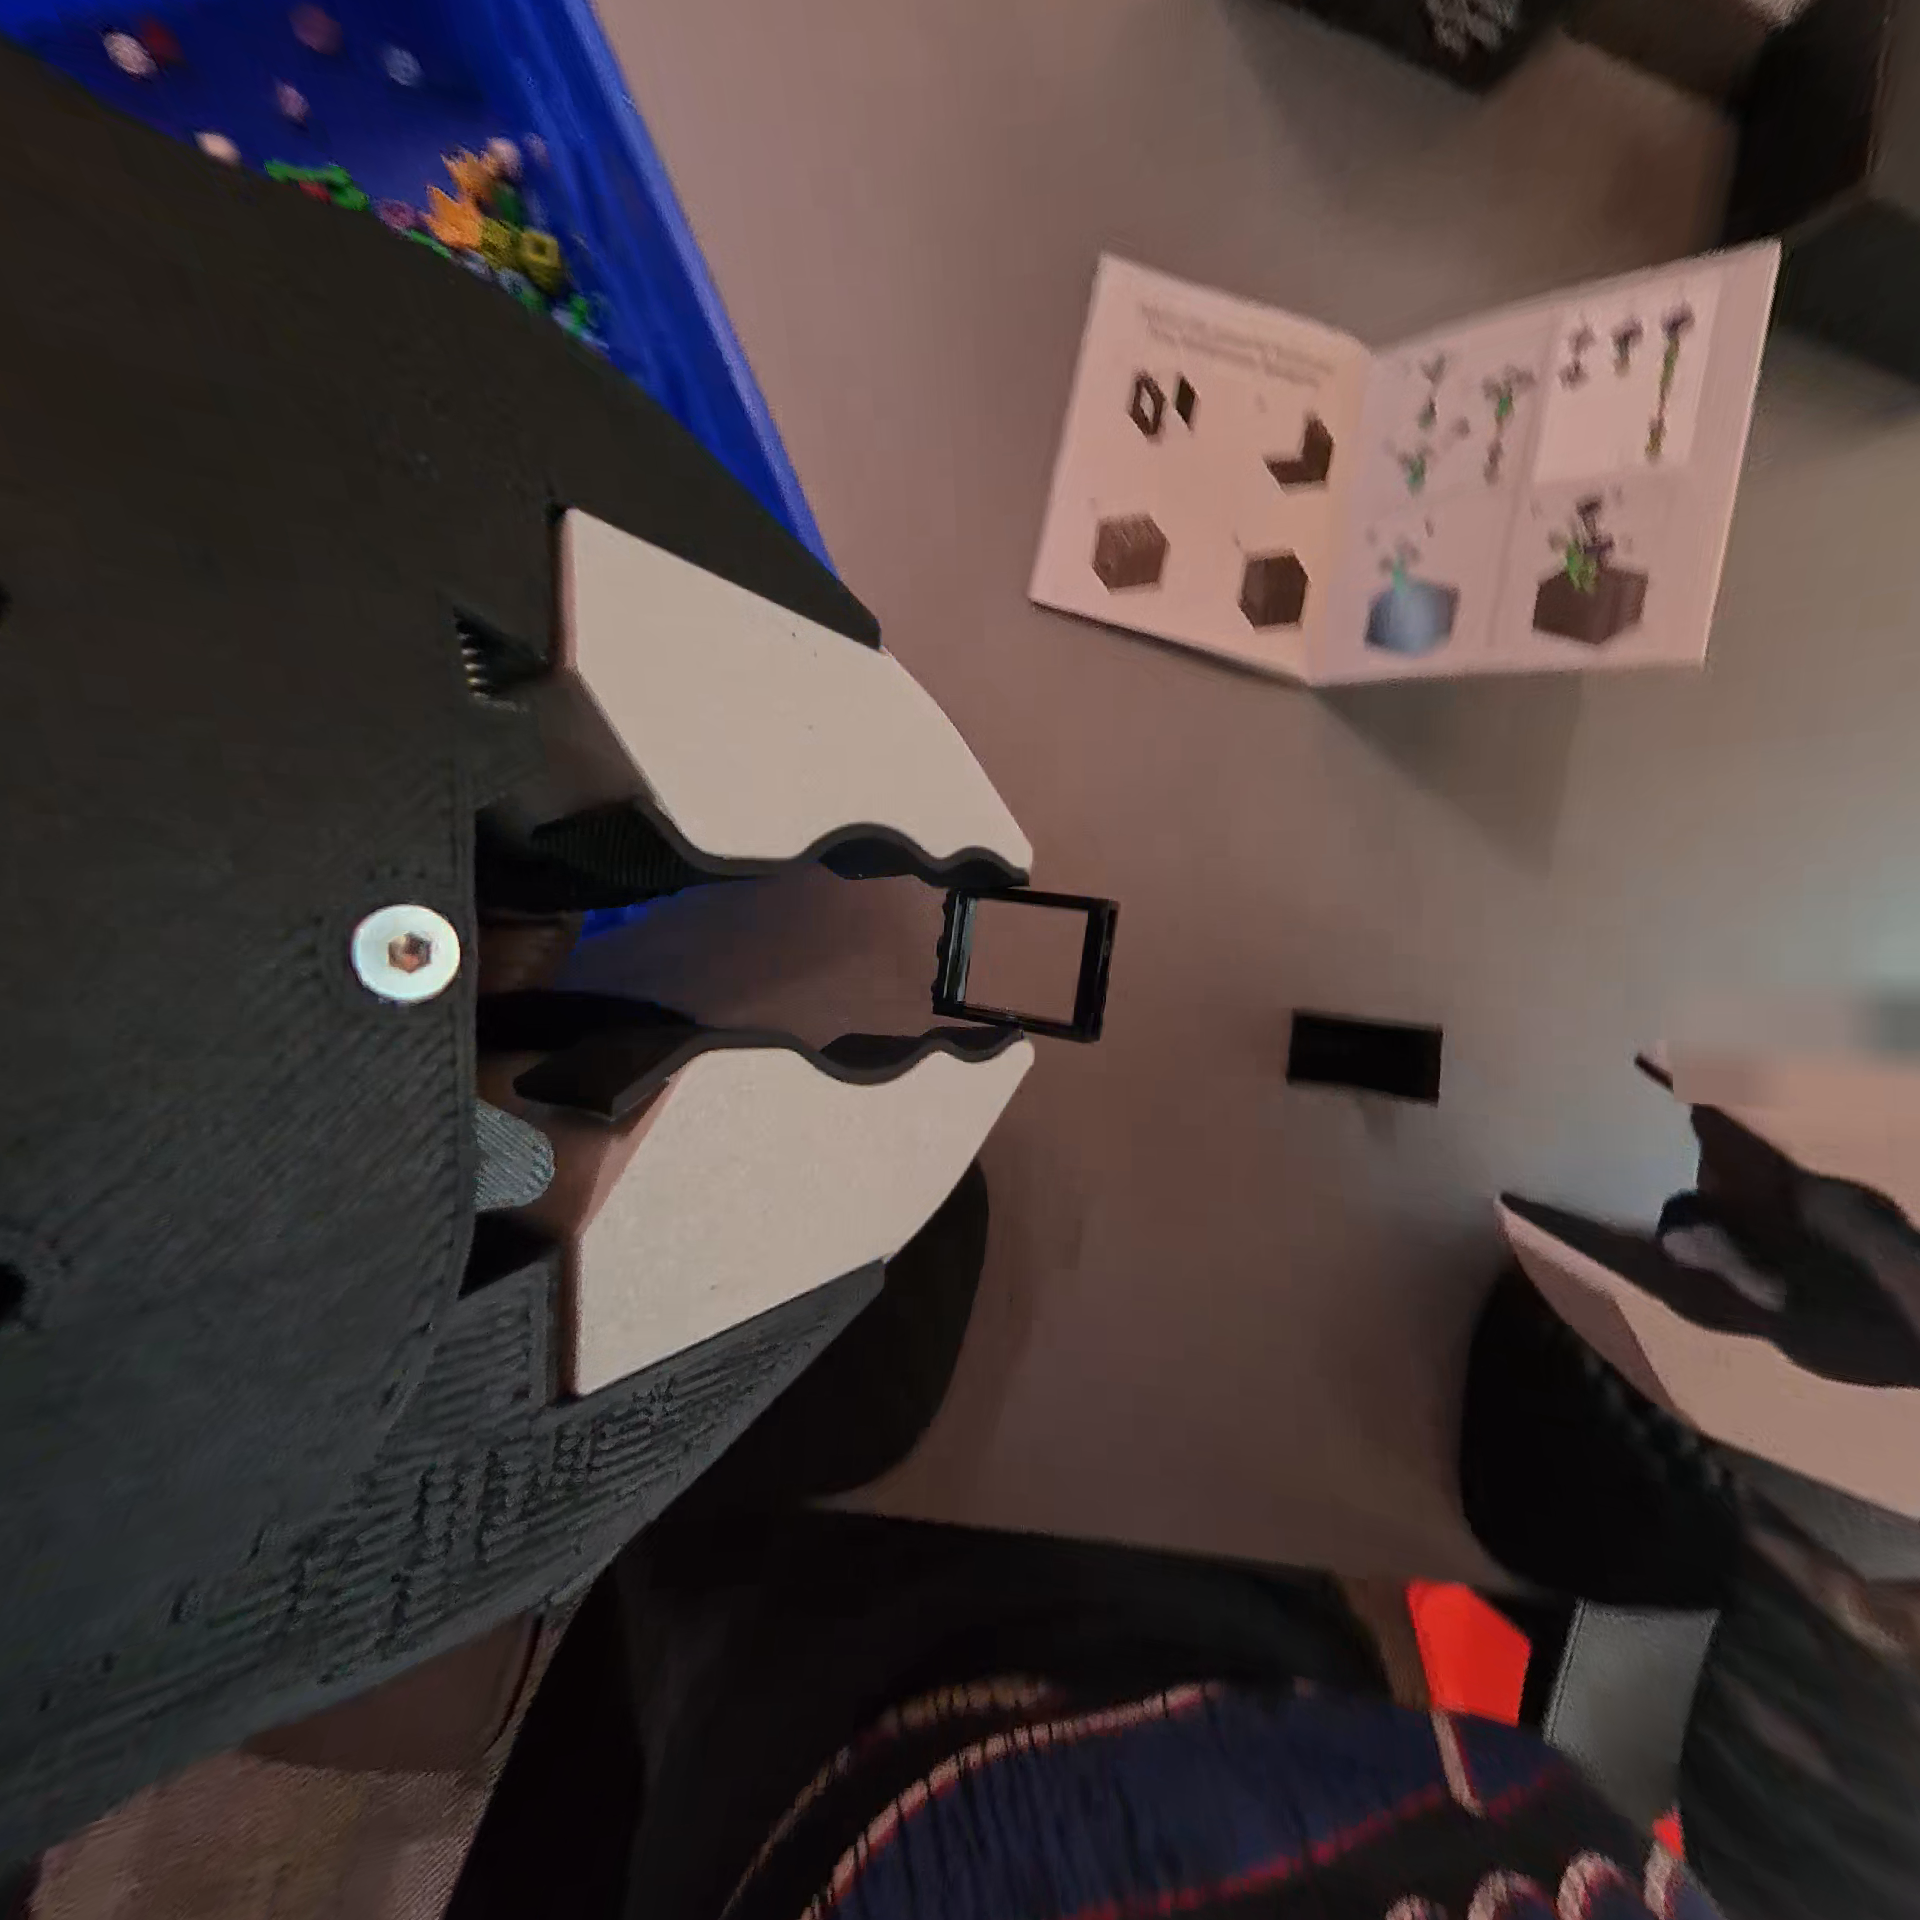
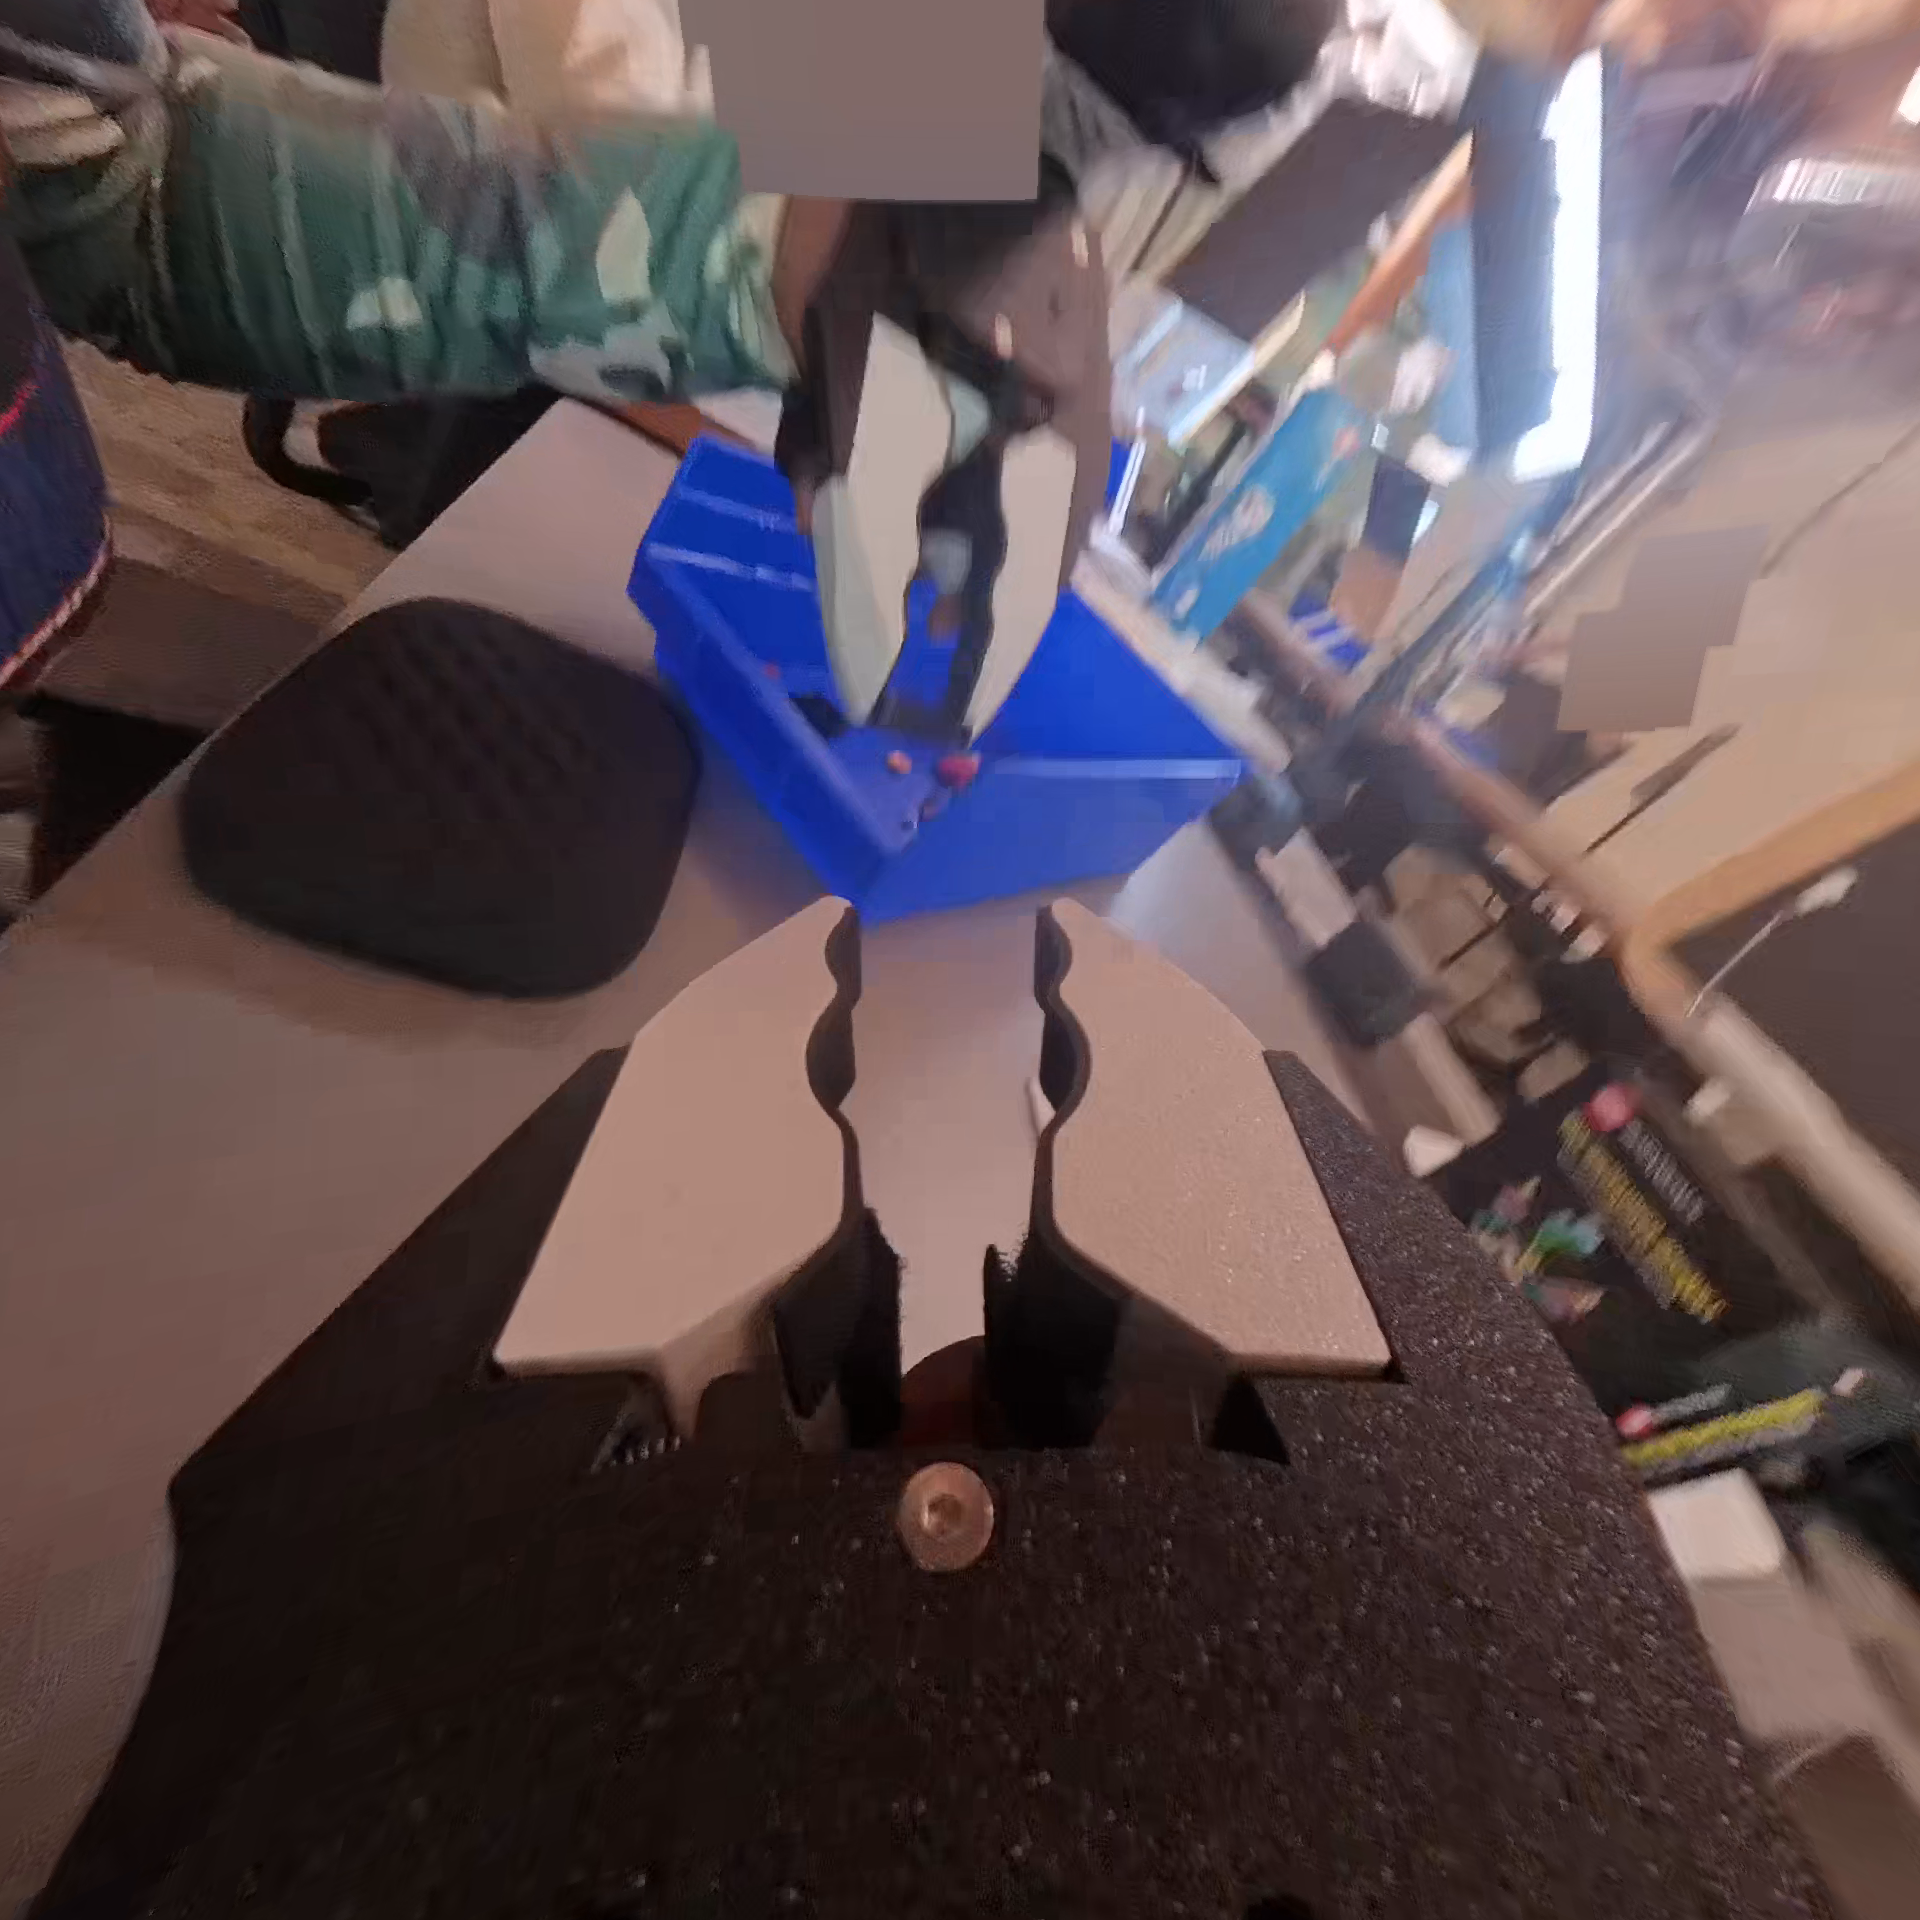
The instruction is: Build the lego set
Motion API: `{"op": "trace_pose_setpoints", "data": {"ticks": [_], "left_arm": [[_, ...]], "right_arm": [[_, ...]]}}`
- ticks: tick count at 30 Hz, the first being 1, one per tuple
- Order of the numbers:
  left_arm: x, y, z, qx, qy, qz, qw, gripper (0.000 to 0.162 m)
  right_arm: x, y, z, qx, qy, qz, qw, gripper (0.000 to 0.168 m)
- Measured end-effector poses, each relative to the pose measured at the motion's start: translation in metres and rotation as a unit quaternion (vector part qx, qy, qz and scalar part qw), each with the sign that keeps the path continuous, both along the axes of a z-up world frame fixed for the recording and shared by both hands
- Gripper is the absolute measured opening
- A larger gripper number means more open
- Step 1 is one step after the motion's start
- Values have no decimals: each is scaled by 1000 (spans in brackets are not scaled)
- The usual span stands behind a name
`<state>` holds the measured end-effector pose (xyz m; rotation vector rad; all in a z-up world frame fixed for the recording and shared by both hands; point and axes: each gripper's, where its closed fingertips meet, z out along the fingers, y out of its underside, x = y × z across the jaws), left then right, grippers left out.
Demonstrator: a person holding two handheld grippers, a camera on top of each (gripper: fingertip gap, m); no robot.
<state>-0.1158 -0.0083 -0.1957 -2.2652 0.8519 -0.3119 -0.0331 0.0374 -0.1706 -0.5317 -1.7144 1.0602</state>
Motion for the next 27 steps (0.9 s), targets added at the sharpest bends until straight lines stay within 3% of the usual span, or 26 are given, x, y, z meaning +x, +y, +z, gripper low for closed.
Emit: {"op": "trace_pose_setpoints", "data": {"ticks": [3,9,11,14,16,19,21,23,25,27], "left_arm": [[26,-4,-5,-32,-9,-56,998,26],[51,-3,-5,-51,-9,-108,993,26],[56,-3,-2,-53,-16,-118,991,26],[64,-4,2,-51,-29,-132,990,26],[66,-1,10,-30,-47,-129,990,26],[69,12,46,102,-117,-123,980,34],[64,29,87,245,-212,-57,944,35],[56,42,117,347,-321,24,881,34],[66,49,119,381,-390,49,837,33],[78,61,110,390,-413,72,820,33]], "right_arm": [[-7,-23,12,64,25,35,997,27],[-18,-47,-10,229,33,69,970,29],[-21,-49,-10,250,52,62,965,28],[-24,-47,-9,242,56,49,967,12],[-23,-40,-2,158,40,33,986,9],[-15,-15,32,-109,41,5,993,8],[-5,5,62,-340,63,18,938,9],[3,22,78,-522,80,51,848,8],[3,30,79,-613,87,67,782,8],[2,30,79,-657,94,84,743,8]]}}
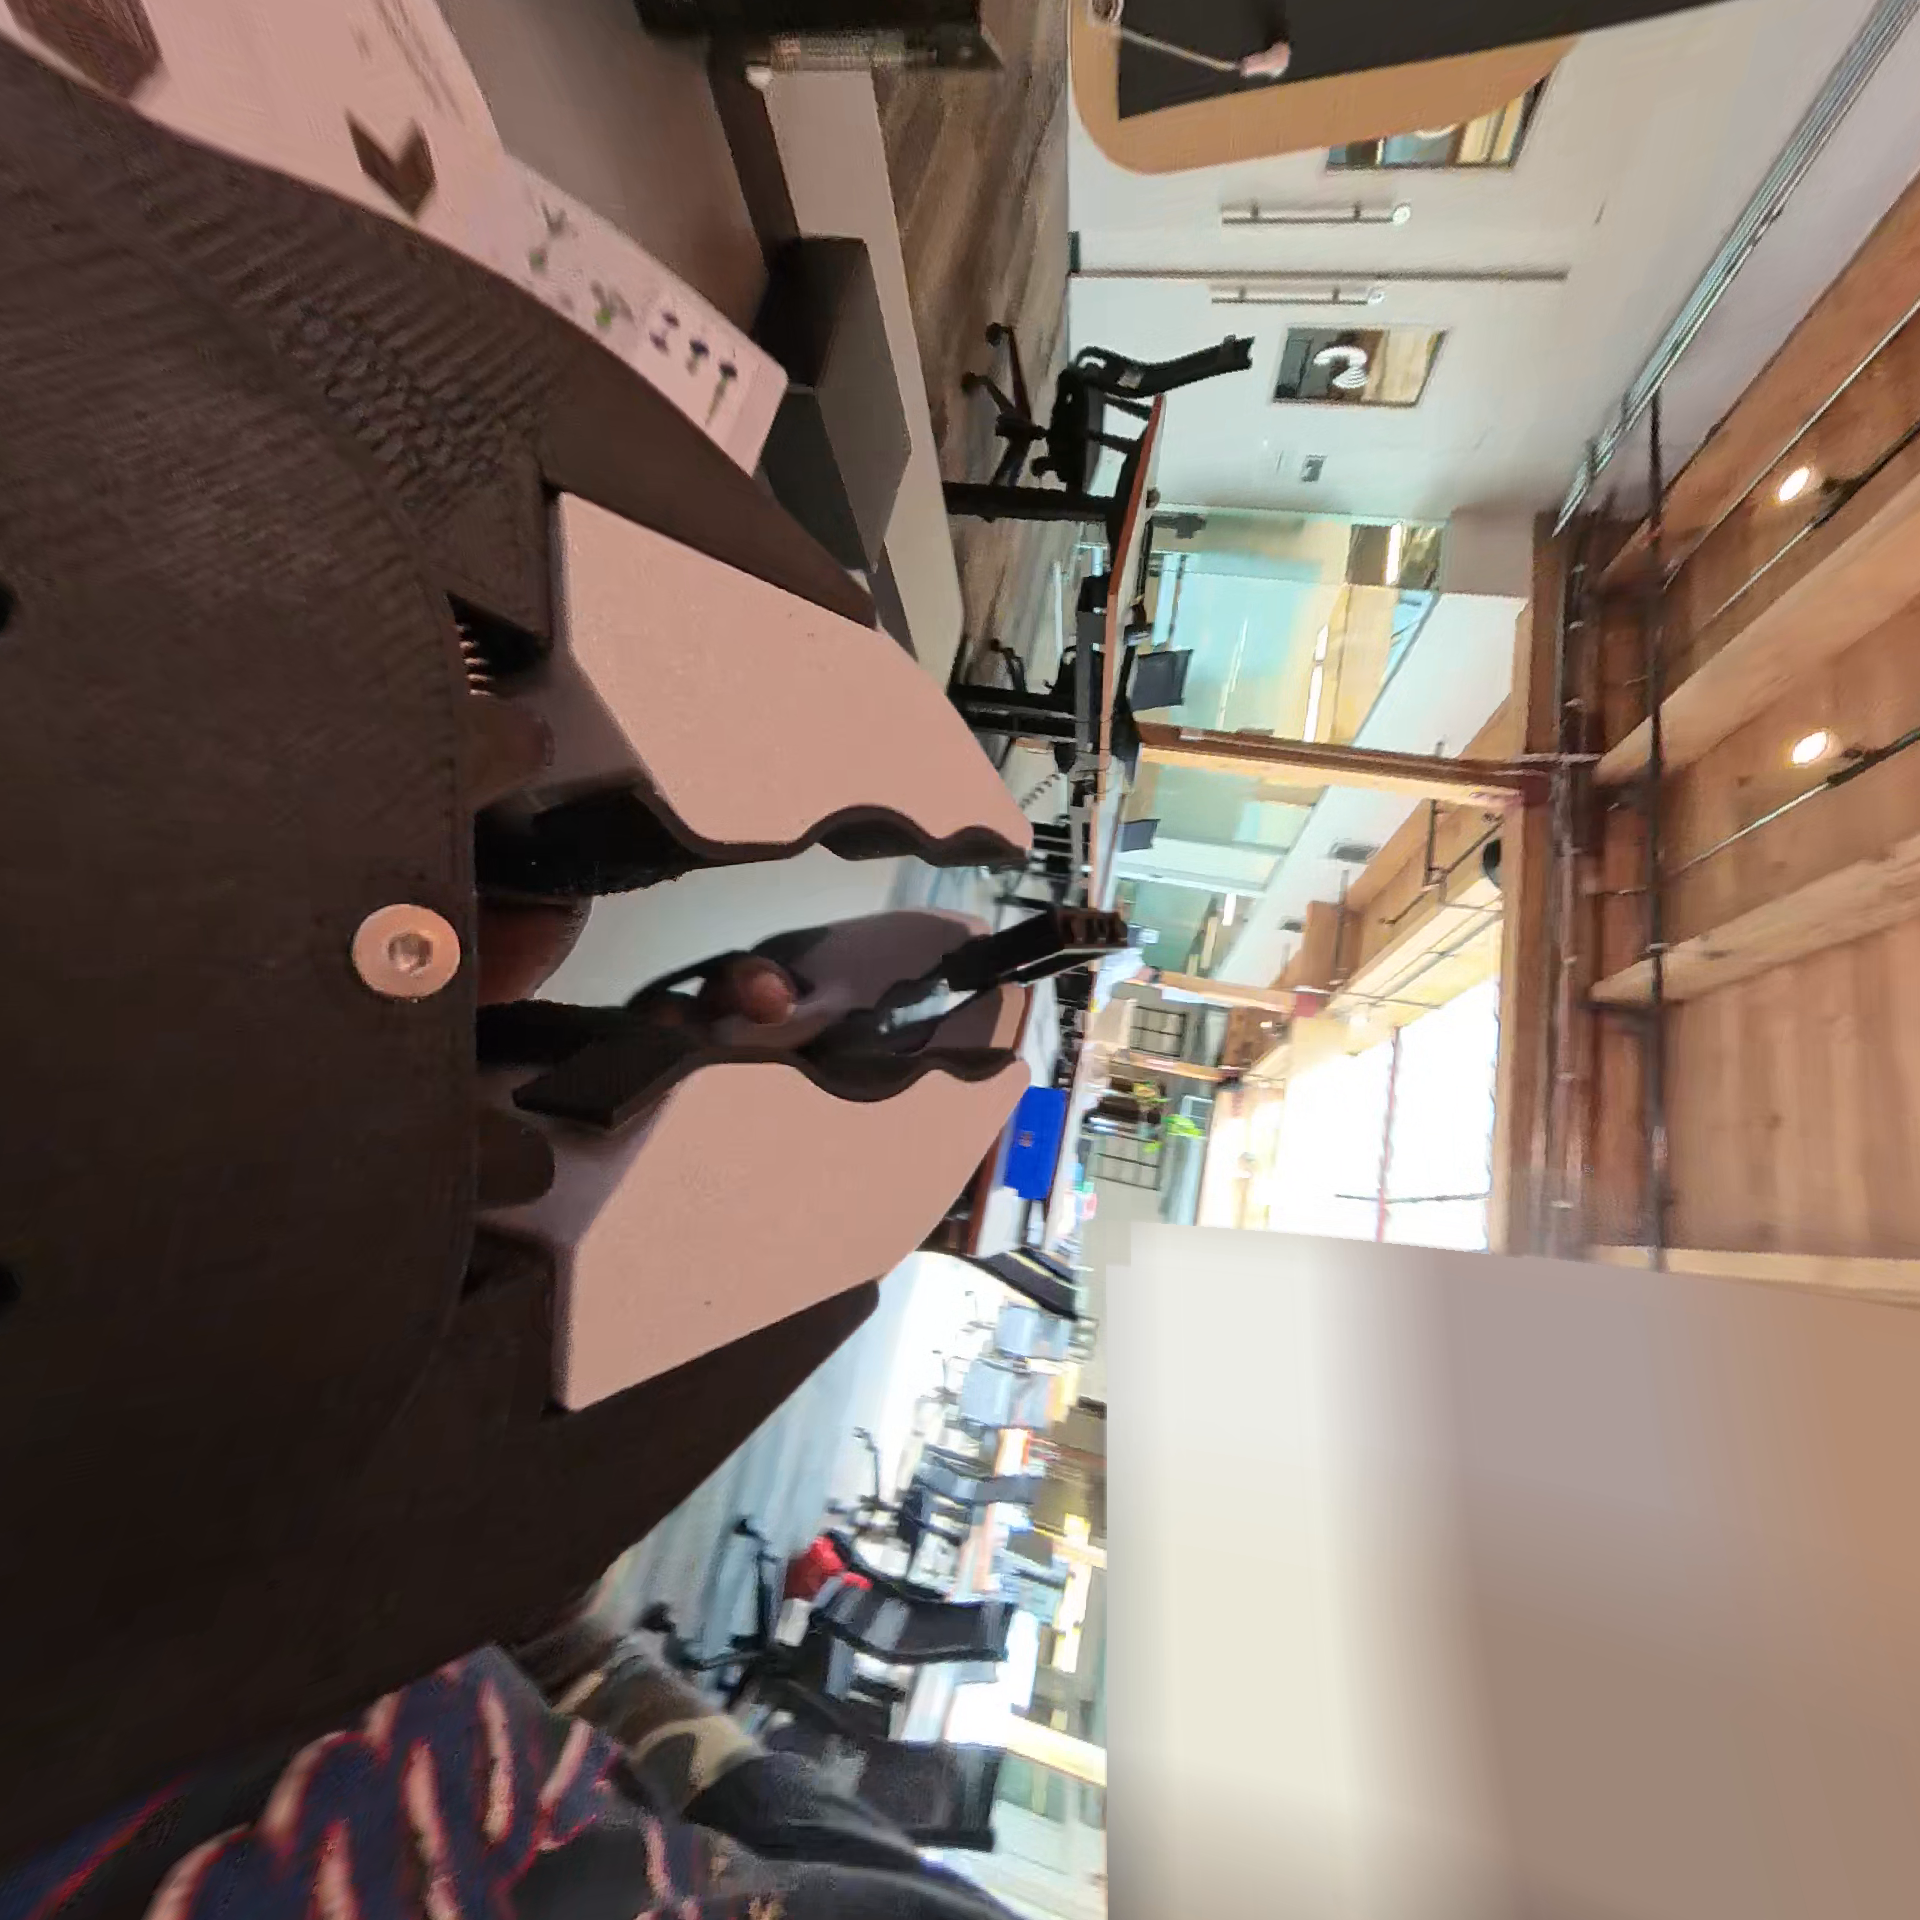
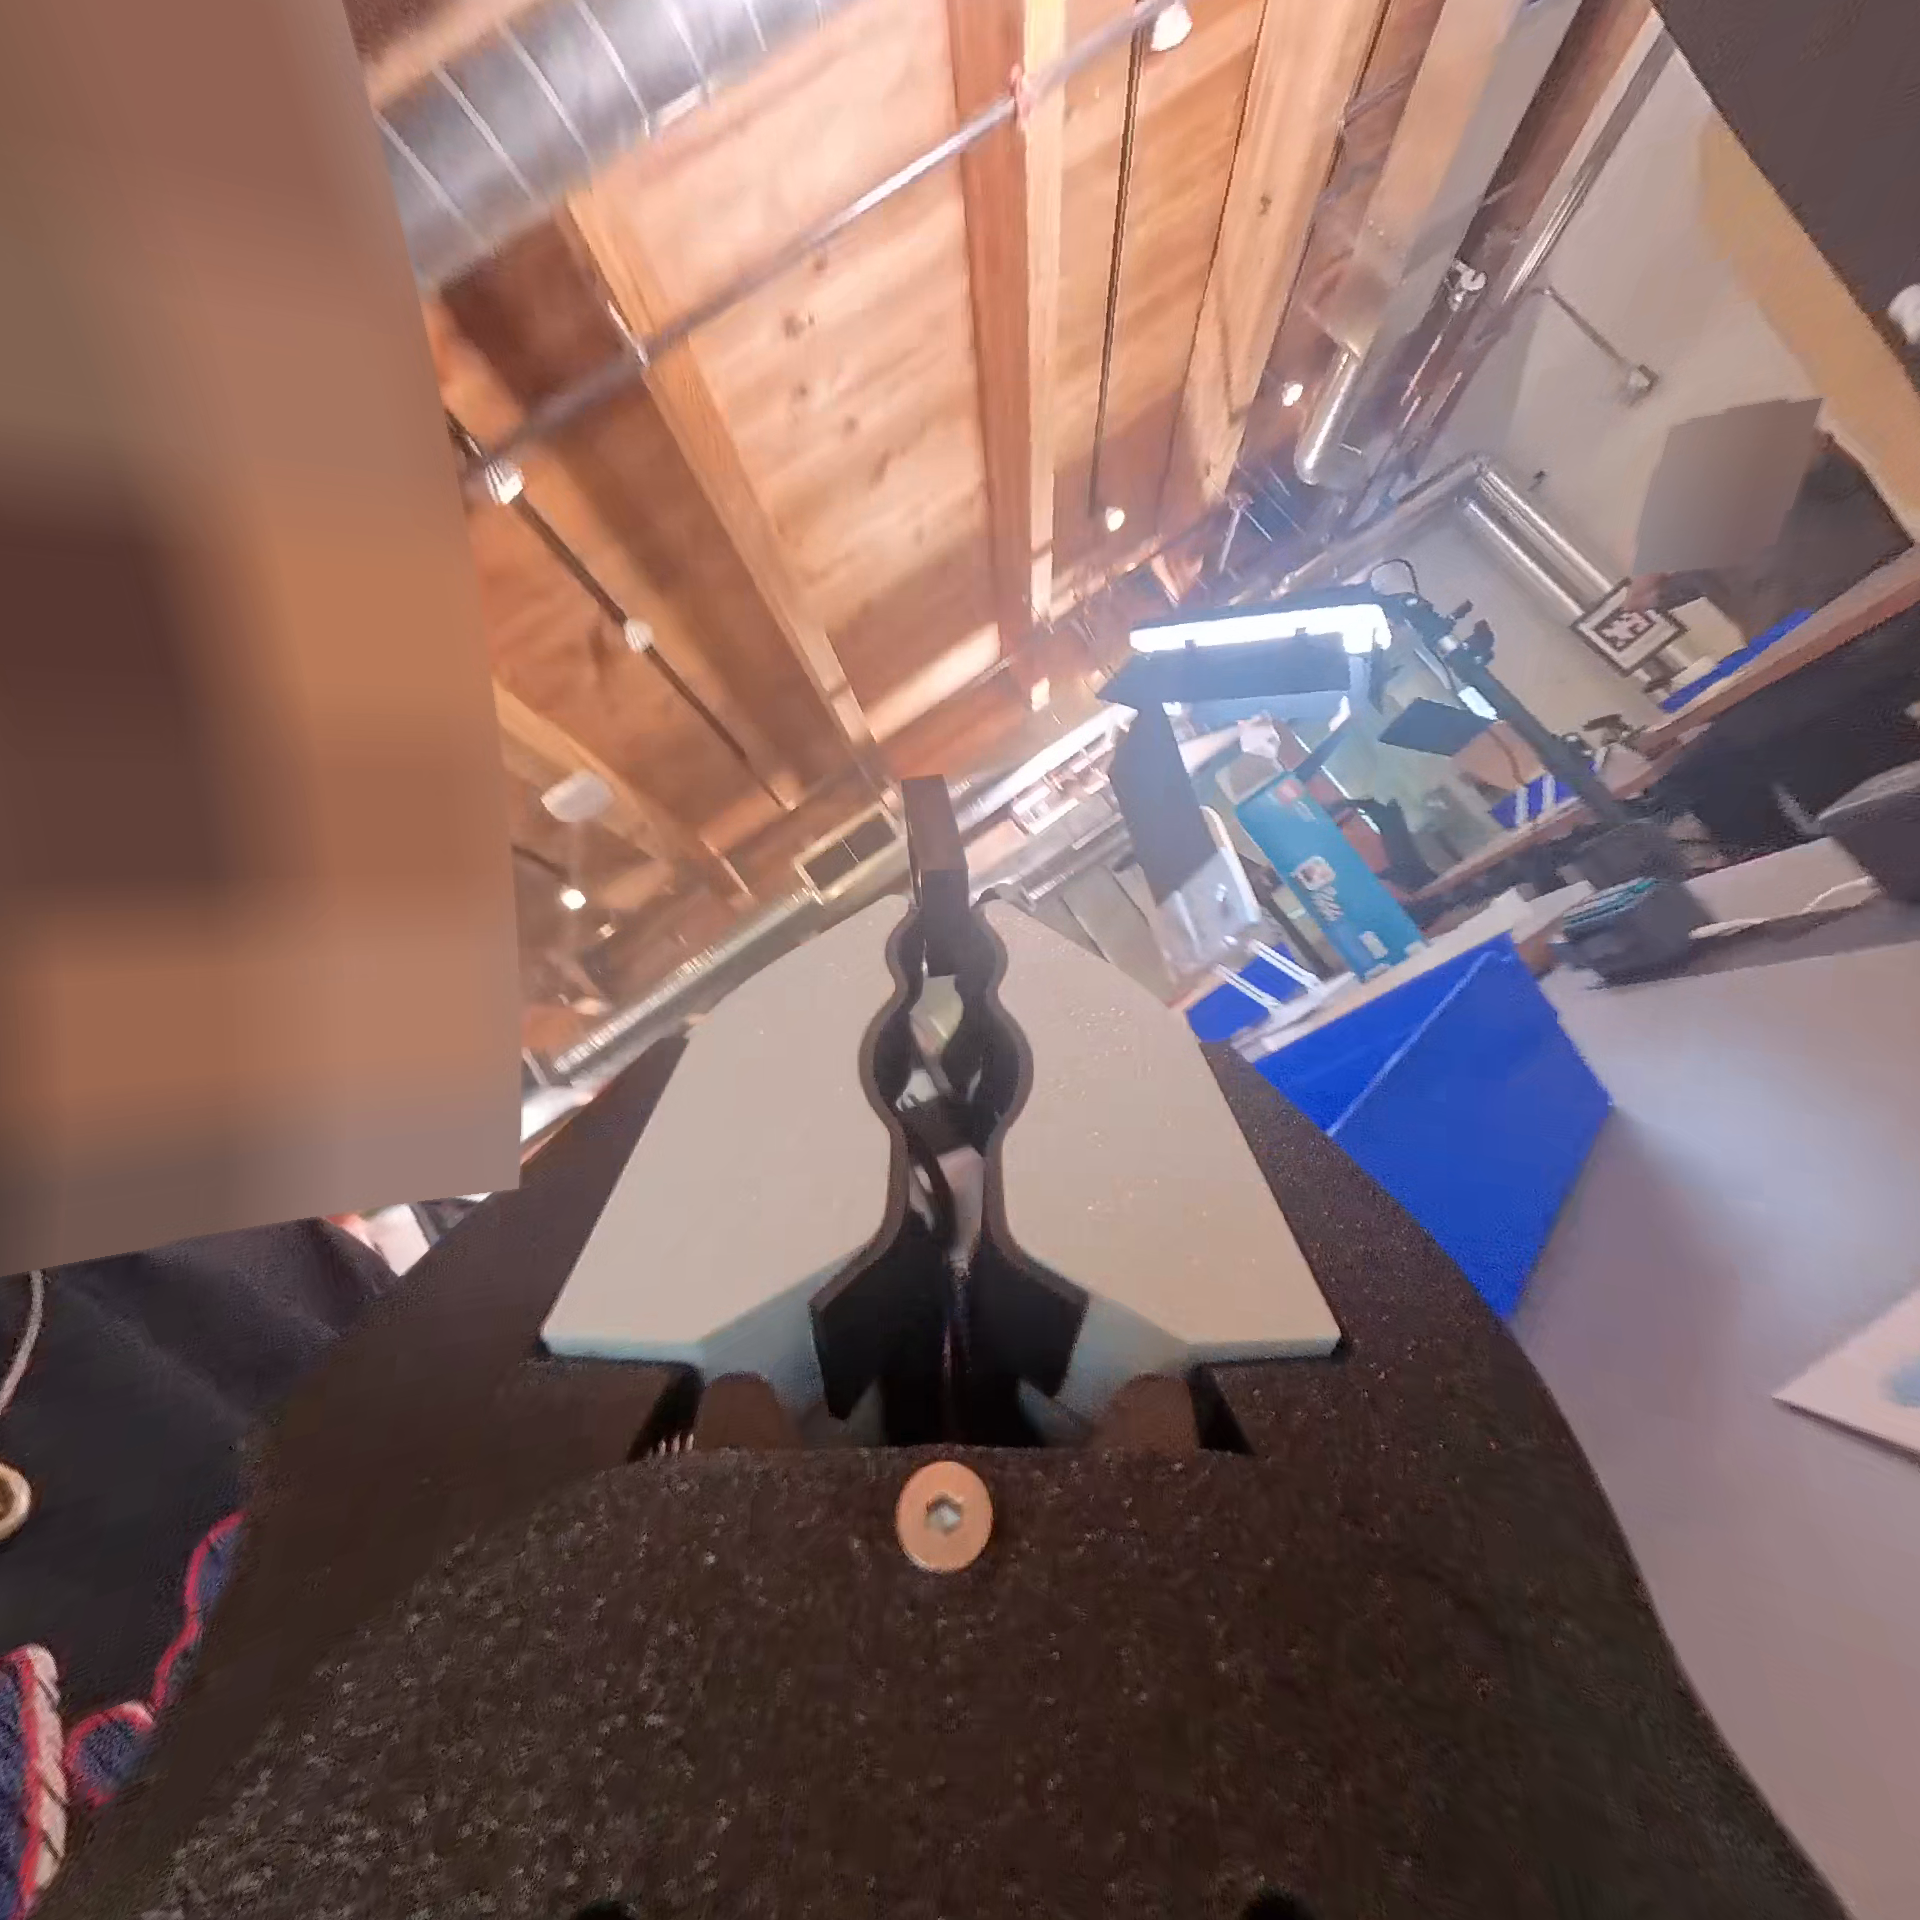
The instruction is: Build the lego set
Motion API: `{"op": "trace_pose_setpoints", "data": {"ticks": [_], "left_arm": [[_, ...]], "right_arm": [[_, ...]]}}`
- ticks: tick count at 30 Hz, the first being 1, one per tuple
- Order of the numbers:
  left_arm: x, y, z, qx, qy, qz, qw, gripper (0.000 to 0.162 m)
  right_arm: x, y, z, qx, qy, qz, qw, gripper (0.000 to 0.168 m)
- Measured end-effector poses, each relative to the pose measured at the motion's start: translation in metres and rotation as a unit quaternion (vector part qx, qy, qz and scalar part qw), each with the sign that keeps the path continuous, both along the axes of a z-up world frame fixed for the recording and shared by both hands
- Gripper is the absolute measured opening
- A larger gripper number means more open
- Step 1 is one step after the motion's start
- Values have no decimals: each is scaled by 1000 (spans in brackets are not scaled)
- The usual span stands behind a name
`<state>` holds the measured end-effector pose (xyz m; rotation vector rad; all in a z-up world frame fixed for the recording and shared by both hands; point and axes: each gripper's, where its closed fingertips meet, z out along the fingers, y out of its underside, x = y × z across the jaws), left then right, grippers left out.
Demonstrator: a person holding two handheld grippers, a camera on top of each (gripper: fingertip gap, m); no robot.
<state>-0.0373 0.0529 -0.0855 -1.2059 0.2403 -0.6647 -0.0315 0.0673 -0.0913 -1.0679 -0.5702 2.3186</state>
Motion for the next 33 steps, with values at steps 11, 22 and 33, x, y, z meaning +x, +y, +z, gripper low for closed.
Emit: {"op": "trace_pose_setpoints", "data": {"ticks": [11,22,33], "left_arm": [[28,-23,-6,-32,-73,-220,972,8],[53,-77,-44,-253,64,-498,827,9],[58,-82,-52,-266,116,-515,806,9]], "right_arm": [[22,-47,-5,107,11,90,990,24],[45,-82,-36,728,-60,271,627,41],[43,-94,-42,746,-23,317,585,27]]}}
